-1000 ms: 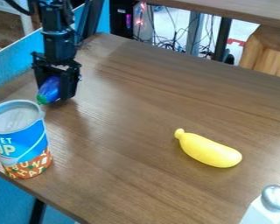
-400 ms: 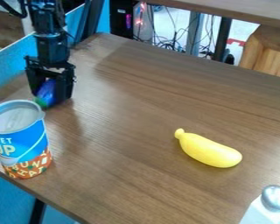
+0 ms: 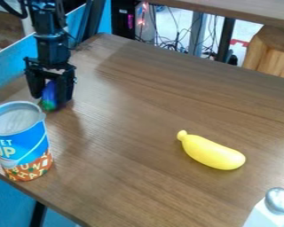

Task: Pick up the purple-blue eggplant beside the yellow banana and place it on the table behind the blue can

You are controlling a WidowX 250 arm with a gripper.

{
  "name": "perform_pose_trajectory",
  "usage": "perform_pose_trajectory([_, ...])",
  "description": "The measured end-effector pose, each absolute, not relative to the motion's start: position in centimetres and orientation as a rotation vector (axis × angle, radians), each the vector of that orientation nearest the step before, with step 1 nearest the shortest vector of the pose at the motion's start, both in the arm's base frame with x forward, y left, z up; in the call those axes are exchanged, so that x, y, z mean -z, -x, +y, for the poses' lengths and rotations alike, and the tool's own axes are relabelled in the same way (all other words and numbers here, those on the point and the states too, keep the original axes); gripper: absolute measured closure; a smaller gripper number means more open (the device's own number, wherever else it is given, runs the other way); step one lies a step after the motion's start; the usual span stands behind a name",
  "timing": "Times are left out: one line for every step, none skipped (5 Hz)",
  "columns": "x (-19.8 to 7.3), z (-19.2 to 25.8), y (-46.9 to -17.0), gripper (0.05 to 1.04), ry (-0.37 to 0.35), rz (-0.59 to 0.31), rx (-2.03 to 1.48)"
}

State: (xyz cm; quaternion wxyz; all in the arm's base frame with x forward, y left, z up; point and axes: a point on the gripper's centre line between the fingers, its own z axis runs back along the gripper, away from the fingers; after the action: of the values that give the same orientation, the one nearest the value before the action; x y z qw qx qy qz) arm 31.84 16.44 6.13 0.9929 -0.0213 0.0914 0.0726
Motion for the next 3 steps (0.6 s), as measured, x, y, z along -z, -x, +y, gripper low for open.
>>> perform_pose_trajectory([-8.9,16.4,-32.0,0.083,-0.030,0.119,-0.154])
perform_pose_trajectory([-12.8,14.4,-32.7,0.083,-0.130,0.072,-0.133])
perform_pose_trajectory([-15.5,12.2,-32.8,0.083,-0.201,0.067,-0.113])
